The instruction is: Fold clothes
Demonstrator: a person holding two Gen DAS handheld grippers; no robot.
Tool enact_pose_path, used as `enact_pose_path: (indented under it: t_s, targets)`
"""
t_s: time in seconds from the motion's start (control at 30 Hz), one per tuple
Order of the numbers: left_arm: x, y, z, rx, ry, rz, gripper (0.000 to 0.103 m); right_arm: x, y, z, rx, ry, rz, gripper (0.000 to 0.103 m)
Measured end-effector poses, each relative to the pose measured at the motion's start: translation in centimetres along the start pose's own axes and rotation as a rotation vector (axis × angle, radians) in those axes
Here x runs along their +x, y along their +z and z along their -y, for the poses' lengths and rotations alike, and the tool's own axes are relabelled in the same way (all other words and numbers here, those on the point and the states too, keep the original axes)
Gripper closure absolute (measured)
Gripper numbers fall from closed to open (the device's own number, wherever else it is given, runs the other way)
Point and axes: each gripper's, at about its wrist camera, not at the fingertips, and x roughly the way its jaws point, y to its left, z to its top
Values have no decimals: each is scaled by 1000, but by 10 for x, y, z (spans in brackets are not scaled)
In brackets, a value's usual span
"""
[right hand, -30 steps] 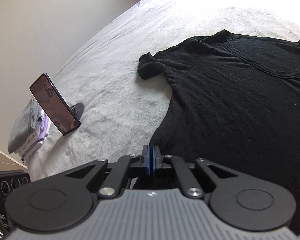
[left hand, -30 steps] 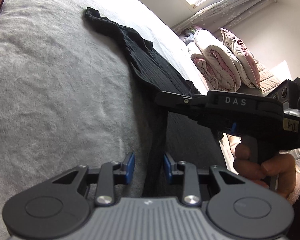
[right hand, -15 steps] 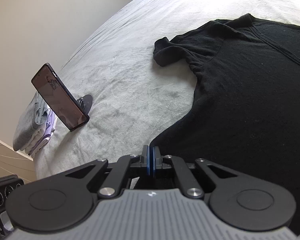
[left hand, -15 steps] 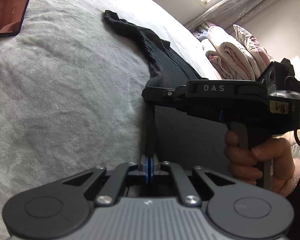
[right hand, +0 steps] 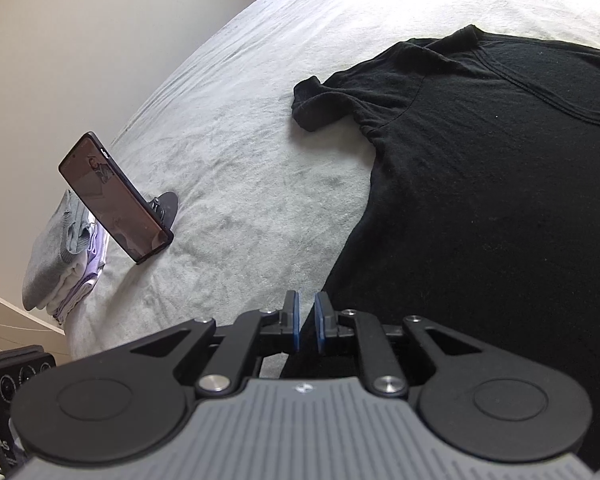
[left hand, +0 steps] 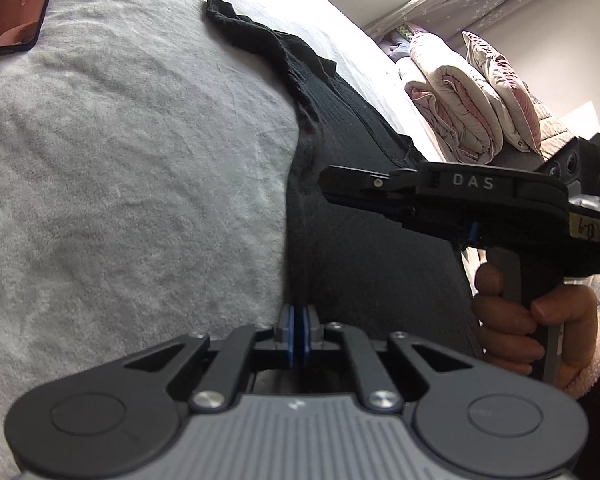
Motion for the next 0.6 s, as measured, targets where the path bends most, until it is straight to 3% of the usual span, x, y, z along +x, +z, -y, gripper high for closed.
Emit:
enact_pose_path:
  t_s: [0.4,0.47,0.53,0.6]
  targets:
    - [-10,-6,-5,-27,4,-6,98,-50,-80,-16,-5,39,-31,87]
    - [-10,-7,-6,-36,3,-5,98,-53,-97,-22,-14,42,-46,82]
    - [-11,-7,-7,-44,1,-3,98,-56,-110,-28,-21,51,-48,67]
    - [-11,-7,-8,-52,0,-2,98,-57,-121,-35,-37,60,-53,67]
